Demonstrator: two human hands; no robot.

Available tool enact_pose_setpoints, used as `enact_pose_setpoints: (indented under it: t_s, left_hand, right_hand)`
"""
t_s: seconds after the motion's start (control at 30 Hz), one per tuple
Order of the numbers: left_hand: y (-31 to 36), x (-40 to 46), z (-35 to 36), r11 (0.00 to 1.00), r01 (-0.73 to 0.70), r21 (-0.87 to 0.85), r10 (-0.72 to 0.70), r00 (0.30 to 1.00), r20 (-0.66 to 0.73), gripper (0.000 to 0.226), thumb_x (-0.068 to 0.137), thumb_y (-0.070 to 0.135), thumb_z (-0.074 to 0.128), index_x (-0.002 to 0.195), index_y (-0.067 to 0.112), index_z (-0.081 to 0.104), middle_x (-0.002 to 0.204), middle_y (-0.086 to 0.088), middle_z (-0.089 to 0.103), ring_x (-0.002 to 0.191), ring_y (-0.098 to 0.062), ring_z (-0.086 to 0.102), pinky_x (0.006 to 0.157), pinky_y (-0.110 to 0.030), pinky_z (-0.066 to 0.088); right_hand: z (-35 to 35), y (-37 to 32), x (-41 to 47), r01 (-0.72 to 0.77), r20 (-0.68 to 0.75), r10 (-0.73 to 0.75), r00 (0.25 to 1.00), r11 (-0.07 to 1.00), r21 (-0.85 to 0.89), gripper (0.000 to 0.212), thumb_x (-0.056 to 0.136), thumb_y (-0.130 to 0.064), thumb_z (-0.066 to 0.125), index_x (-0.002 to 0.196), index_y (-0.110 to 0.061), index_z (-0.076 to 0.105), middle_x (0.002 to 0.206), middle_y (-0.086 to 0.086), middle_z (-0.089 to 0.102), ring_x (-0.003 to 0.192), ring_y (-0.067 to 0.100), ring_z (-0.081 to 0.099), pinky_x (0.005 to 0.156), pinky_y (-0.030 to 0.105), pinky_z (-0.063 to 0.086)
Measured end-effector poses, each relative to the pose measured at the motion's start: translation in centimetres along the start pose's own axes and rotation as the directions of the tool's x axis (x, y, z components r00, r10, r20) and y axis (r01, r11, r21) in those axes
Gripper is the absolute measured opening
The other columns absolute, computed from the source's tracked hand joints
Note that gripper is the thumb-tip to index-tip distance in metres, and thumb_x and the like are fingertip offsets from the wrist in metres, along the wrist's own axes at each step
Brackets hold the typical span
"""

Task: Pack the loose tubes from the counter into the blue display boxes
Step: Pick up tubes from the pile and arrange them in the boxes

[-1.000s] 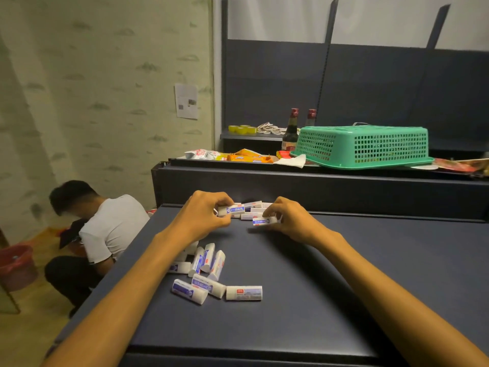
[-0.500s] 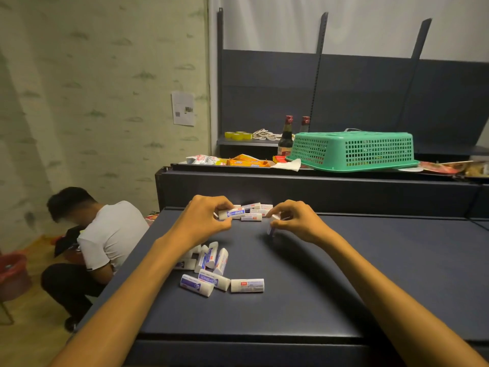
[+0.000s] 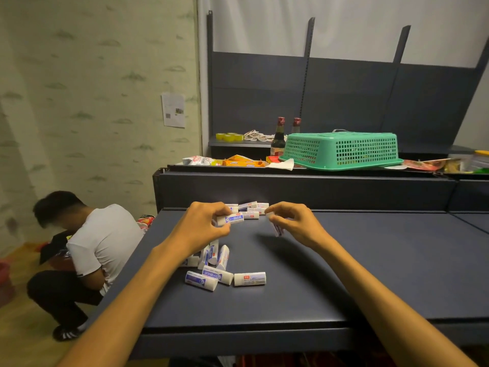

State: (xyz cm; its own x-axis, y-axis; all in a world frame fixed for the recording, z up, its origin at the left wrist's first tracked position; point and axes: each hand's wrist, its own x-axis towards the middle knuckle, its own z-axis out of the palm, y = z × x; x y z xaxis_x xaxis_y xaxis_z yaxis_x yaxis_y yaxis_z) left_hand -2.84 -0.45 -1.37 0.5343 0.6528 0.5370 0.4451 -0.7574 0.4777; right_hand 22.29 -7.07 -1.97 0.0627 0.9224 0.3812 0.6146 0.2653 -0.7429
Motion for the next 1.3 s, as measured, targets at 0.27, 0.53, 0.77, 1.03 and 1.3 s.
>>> enact_pose_setpoints:
  t_s: [0.27, 0.53, 0.77, 1.03, 1.3]
  left_hand:
    - [0.1, -0.2, 0.4, 0.999, -0.038, -0.029, 0.038, 0.999, 0.0, 0.028, 0.081, 0.016, 0.073, 0.109, 0.017, 0.071, 0.103, 0.003, 0.071, 0.085, -0.008, 0.066, 0.079, -0.021, 0.056]
    - [0.1, -0.3, 0.2, 0.998, -0.051, -0.033, 0.051, 0.999, 0.012, 0.029, 0.082, 0.016, 0.072, 0.11, 0.017, 0.071, 0.104, 0.002, 0.071, 0.085, -0.008, 0.066, 0.078, -0.022, 0.056]
    - [0.2, -0.1, 0.5, 0.999, -0.046, -0.024, 0.047, 0.999, 0.024, 0.028, 0.081, 0.021, 0.073, 0.108, 0.02, 0.071, 0.103, 0.004, 0.072, 0.086, -0.006, 0.065, 0.08, -0.025, 0.057]
    - [2.1, 0.5, 2.0, 0.998, -0.056, -0.041, 0.056, 0.998, 0.011, 0.026, 0.079, 0.02, 0.073, 0.106, 0.02, 0.072, 0.099, 0.005, 0.072, 0.083, -0.006, 0.066, 0.079, -0.027, 0.058]
    - [8.1, 2.1, 6.9, 0.985, -0.164, -0.045, 0.167, 0.984, 0.054, 0.024, 0.074, 0.018, 0.077, 0.098, 0.018, 0.074, 0.09, 0.005, 0.071, 0.078, -0.008, 0.064, 0.074, -0.031, 0.057]
  right_hand:
    - [0.2, -0.5, -1.2, -0.037, -0.036, 0.036, 0.999, 0.999, -0.021, 0.008, 0.092, -0.02, 0.062, 0.1, -0.02, 0.062, 0.1, -0.004, 0.068, 0.094, 0.012, 0.065, 0.068, 0.018, 0.053]
    - [0.2, -0.6, -1.5, -0.062, -0.035, 0.061, 0.998, 0.998, -0.016, 0.024, 0.083, -0.02, 0.075, 0.106, -0.026, 0.068, 0.106, -0.001, 0.069, 0.091, 0.015, 0.066, 0.075, 0.023, 0.057]
    - [-0.2, -1.2, -2.0, -0.054, 0.028, 0.057, 0.998, 0.995, -0.079, 0.042, 0.08, -0.007, 0.075, 0.111, -0.026, 0.054, 0.112, -0.009, 0.063, 0.099, 0.011, 0.064, 0.075, 0.014, 0.054]
    - [-2.8, -0.7, -3.7, 0.03, -0.003, -0.032, 0.999, 0.961, -0.276, 0.034, 0.079, -0.006, 0.076, 0.104, -0.024, 0.064, 0.106, -0.008, 0.06, 0.09, 0.009, 0.062, 0.073, 0.011, 0.052]
    - [-9.0, 2.0, -8.8, 0.038, -0.06, -0.068, 0.996, 0.915, -0.402, 0.032, 0.078, -0.009, 0.076, 0.105, -0.023, 0.069, 0.097, -0.005, 0.061, 0.085, 0.006, 0.06, 0.074, 0.007, 0.045]
